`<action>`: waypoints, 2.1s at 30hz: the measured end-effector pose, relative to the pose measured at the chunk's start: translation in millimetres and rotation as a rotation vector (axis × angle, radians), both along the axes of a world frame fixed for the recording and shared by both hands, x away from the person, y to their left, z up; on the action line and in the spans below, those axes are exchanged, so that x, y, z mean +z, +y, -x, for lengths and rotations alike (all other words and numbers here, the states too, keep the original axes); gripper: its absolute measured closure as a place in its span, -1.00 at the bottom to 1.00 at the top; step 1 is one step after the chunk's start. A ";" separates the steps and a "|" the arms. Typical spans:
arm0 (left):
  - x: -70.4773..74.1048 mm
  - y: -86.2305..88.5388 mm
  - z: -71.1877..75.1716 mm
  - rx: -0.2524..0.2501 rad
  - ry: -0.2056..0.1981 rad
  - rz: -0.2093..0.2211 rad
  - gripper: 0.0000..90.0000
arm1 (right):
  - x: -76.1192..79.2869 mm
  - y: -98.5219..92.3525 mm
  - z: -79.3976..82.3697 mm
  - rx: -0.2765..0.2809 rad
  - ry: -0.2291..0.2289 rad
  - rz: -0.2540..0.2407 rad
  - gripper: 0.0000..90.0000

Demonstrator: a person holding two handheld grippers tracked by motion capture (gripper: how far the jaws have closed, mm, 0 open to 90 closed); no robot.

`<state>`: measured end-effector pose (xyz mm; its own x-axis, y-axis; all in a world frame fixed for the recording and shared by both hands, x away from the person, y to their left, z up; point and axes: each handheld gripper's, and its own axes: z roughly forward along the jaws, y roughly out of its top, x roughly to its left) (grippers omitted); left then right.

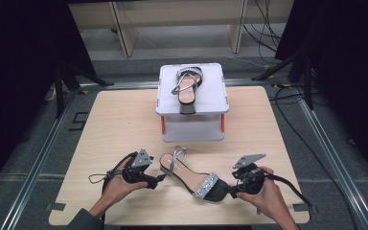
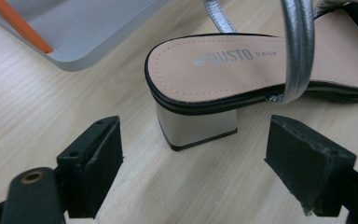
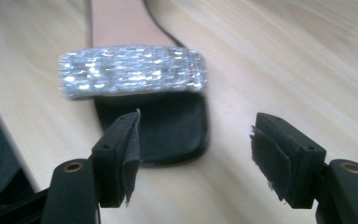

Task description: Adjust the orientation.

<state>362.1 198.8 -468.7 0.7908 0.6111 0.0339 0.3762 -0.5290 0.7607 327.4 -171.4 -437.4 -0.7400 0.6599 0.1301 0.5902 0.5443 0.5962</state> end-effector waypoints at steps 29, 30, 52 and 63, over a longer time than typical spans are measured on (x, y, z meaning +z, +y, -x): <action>-9.1 -11.9 11.3 -0.168 0.010 -0.021 -0.34 | -22.4 5.5 -18.5 0.039 0.025 0.181 -0.31; -9.4 -12.6 18.1 -0.181 0.015 -0.010 -0.33 | -22.5 3.7 -22.0 0.023 0.017 0.184 -0.30; -5.4 -45.2 103.0 -0.235 0.022 0.044 -0.32 | -17.1 -0.5 -67.1 -0.141 0.031 0.078 -0.22; -4.0 -37.7 113.9 -0.251 -0.007 0.012 -0.06 | -0.6 16.6 -1.5 -0.020 -0.001 0.030 -0.18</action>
<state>248.2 161.1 -472.7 0.9175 0.3963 0.0337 0.2294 -0.5964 0.7692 328.9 -154.8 -438.0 -0.7266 0.6783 0.1089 0.6005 0.5501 0.5803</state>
